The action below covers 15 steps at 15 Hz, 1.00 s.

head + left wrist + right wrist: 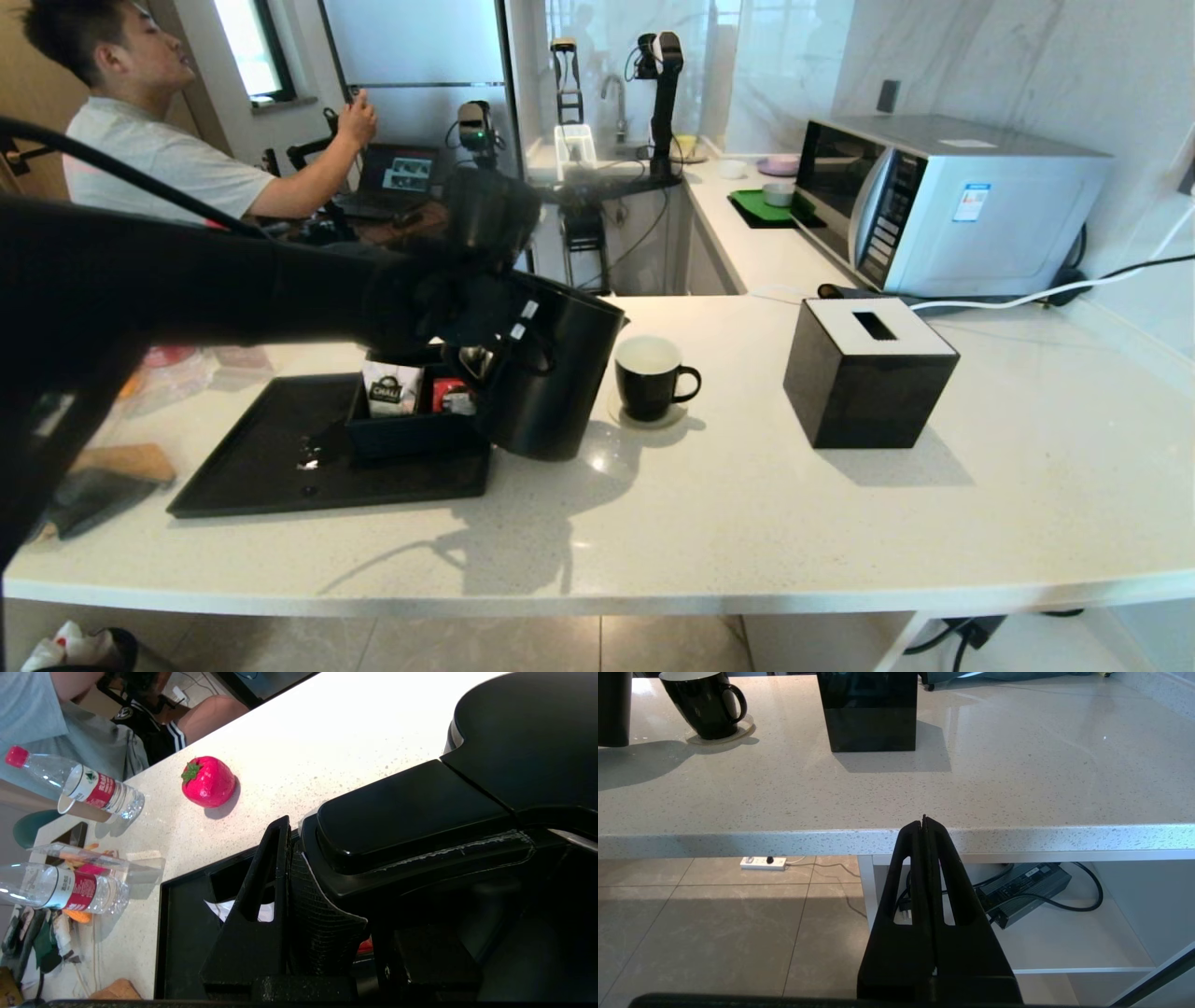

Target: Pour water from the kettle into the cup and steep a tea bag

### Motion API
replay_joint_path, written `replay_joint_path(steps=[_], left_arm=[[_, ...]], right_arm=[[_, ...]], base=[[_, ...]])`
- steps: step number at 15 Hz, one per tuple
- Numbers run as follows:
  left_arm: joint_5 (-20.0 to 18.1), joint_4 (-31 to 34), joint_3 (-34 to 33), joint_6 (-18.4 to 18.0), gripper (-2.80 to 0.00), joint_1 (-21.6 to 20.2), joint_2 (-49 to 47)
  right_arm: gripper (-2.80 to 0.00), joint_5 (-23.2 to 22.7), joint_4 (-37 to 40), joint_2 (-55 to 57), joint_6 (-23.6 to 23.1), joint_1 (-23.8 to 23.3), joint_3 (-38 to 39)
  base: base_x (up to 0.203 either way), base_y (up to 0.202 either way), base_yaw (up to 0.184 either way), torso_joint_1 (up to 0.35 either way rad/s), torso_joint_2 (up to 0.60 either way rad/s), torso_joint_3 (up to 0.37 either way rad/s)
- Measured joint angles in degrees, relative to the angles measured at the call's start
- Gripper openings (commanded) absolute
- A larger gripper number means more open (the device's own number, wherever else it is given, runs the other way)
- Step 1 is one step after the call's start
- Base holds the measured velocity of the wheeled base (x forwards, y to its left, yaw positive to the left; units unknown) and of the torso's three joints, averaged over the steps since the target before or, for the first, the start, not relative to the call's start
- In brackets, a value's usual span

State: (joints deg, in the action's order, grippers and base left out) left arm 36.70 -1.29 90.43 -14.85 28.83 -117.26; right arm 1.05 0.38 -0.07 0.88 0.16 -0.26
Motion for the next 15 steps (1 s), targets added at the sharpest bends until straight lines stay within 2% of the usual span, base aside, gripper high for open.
replay_joint_path(steps=[11,15], left_arm=[[0.0,7.3,6.2,-0.3,-2.80,0.1,-2.1],[-0.5,7.9,7.5,-2.2,-2.80,0.1,-2.7]], right_arm=[[-2.80,0.0,0.0,0.0,0.0,0.0,0.0],[-2.80,0.0,0.0,0.0,0.0,0.0,0.0]], base=[[0.000,0.000,0.000,0.000,0.00,0.000],[0.000,0.000,0.000,0.000,0.00,0.000]])
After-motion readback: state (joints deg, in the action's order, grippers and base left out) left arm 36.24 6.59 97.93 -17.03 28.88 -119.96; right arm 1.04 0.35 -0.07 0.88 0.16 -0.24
